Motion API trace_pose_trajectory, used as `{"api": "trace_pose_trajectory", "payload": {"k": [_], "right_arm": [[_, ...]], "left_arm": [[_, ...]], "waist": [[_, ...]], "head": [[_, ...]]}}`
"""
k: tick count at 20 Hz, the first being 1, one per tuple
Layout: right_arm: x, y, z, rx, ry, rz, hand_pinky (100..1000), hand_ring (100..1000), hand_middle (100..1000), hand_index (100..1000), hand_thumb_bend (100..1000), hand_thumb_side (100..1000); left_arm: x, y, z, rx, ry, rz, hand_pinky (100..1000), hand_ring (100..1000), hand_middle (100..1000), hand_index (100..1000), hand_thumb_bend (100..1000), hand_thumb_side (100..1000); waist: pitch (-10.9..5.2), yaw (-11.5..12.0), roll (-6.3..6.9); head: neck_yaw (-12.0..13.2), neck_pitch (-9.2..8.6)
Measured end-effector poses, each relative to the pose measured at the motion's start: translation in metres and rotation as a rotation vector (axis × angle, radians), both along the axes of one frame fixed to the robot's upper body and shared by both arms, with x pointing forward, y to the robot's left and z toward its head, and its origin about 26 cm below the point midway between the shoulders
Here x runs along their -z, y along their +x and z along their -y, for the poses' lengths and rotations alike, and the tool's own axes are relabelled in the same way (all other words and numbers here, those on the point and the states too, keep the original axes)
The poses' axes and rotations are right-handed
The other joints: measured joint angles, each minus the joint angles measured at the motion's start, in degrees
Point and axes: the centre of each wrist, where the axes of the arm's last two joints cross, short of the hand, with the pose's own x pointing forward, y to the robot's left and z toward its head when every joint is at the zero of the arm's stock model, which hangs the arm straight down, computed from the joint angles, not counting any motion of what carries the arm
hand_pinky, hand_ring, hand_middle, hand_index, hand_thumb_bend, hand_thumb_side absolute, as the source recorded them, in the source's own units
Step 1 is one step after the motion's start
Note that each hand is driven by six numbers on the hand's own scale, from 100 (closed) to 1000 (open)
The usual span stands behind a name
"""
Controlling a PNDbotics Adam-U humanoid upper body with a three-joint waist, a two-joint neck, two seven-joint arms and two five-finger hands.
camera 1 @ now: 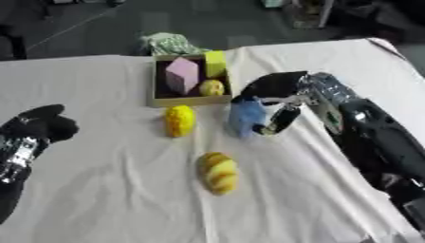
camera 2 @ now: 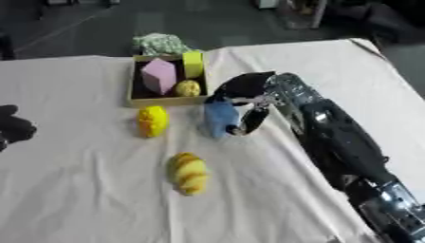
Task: Pick up objects on the table and place them in the box.
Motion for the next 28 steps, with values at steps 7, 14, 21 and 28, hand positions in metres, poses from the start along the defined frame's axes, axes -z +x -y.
{"api": "trace_pose_trajectory", "payload": {"k": [7,14,21,28], "right_arm": [[-0.007,-0.001,0.007,-0.059,0.081,0.033,829,798,548,851,137,315],[-0.036,-0.004,0.022,-0.087,0.191,0.115,818,782,536,853,100,267],[-0.056,-0.005,0.033,-0.039,0.289,0.147,806,774,537,856,100,234],[-0.060,0.001,0.046,0.078,0.362,0.176,792,769,566,872,100,215]], "left_arm": [[0.001,0.000,0.001,0.002,-0.006,-0.005,823,734,648,834,100,739],[0.001,0.000,0.010,0.040,-0.009,-0.019,825,735,650,835,100,732],[-0.007,0.003,0.026,0.120,-0.018,0.008,825,736,651,839,100,715],[-0.015,0.005,0.041,0.193,-0.038,0.033,824,737,651,839,100,710]], "waist": [[-0.40,0.71,-0.50],[-0.63,1.85,-1.18],[-0.63,4.22,-1.15],[0.19,8.18,-1.66]], "head": [[0.10,0.00],[0.42,-0.01],[-0.45,-0.03],[-3.38,-0.55]]}}
